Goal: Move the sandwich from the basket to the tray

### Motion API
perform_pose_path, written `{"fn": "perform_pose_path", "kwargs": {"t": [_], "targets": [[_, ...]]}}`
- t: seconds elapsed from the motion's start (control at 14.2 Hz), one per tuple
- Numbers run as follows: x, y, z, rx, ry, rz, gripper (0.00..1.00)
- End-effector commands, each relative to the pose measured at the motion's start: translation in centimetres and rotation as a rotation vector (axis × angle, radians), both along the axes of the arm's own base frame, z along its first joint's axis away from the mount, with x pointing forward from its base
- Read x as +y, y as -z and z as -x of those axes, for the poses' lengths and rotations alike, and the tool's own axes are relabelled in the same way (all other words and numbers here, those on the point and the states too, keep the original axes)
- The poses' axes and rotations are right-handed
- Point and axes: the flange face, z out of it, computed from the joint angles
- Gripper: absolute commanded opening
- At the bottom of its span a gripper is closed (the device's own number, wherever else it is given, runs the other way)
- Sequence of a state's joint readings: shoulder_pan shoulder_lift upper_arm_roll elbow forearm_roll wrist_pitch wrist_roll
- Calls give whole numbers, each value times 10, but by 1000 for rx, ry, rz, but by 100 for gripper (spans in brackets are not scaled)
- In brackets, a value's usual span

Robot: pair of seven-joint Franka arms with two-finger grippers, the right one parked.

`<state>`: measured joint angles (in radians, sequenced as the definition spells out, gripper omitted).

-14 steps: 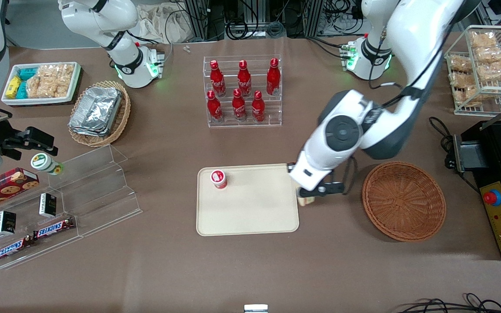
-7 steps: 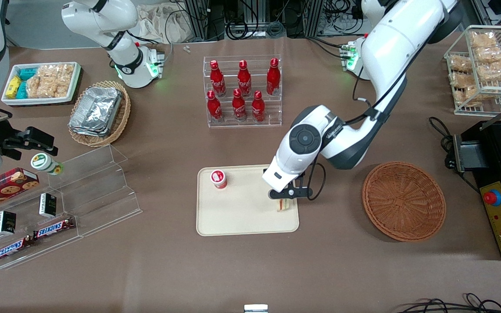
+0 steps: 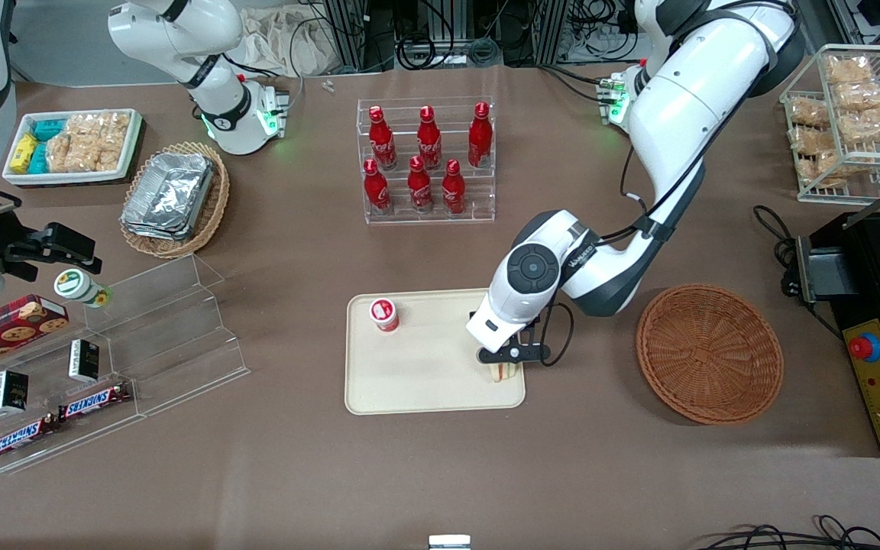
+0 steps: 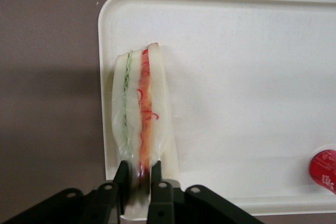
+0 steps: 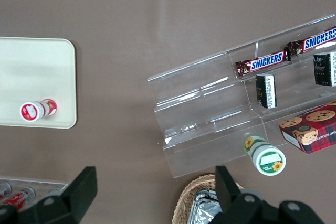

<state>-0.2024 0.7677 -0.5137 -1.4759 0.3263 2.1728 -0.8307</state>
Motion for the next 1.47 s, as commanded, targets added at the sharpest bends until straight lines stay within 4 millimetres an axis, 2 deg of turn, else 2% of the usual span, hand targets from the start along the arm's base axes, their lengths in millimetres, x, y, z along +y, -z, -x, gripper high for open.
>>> {"fn": "perform_pose_path", "kwargs": {"t": [0.0,0.07,0.28,0.42,0.56,0.77,0.91,1.05,1.19,1.4], "targets": [[1,-12,-7,-29,-21,-5,79],[4,-20,-7,-26,-29,-6,99],[38,-60,-12,25,-65,-81,100],[69,-99,-20,34,-106,-71,100],[95,-137,-19,35,-32,-98,100],[148,-184,-20,74,43,-110,100],[189,-223,-15,89,74,-150,100],[240,-250,-20,69,84,-153,100],[275,-268,-23,43,98,-155,100],[297,-273,-26,39,103,-154,100]]}}
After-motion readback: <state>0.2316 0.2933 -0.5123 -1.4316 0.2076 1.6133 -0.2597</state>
